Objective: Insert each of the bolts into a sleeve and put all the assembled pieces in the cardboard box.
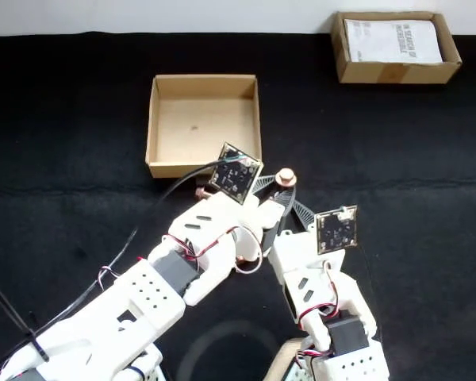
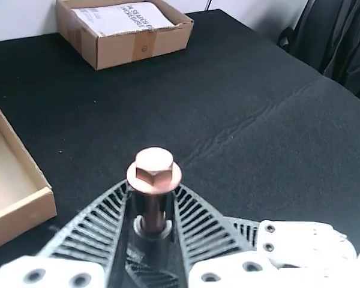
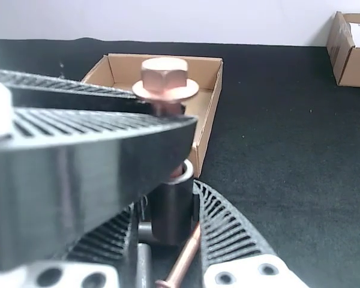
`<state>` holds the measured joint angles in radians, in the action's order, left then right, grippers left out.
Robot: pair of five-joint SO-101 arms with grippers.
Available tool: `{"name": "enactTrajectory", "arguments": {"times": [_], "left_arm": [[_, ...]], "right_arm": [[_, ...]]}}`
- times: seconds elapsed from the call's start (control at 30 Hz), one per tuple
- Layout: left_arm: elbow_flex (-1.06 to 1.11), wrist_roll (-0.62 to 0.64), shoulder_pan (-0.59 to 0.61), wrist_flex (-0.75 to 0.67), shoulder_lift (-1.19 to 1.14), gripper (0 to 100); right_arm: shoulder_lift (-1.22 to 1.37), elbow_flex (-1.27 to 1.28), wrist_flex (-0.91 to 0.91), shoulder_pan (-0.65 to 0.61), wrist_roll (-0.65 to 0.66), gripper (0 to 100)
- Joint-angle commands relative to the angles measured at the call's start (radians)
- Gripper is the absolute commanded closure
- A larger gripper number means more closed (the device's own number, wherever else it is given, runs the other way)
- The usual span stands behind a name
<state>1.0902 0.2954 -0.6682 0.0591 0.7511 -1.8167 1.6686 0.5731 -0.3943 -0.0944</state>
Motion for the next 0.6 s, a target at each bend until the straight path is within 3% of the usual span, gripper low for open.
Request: {"name": "enactTrajectory", "arguments": {"times": [0.0, 0.07, 0.2, 0.33, 0.57], "left_arm": [[-0.016, 0.012, -0.015, 0.012, 0.022, 88], [-0.028, 0.012, -0.019, 0.097, 0.067, 81], [-0.127, 0.011, -0.036, 0.437, 0.183, 75], [-0.213, 0.008, -0.044, 0.749, 0.343, 78], [-0.217, -0.144, -0.028, 0.937, 0.691, 91]], "right_arm": [[-0.013, -0.010, 0.002, 0.001, -0.005, 99.1], [-0.013, -0.025, 0.002, 0.016, -0.005, 99.1], [-0.005, -0.053, 0.002, 0.047, -0.003, 99.1], [-0.005, -0.062, 0.027, 0.096, 0.015, 99.1], [-0.001, -0.131, 0.056, 0.101, 0.046, 99.1]]}}
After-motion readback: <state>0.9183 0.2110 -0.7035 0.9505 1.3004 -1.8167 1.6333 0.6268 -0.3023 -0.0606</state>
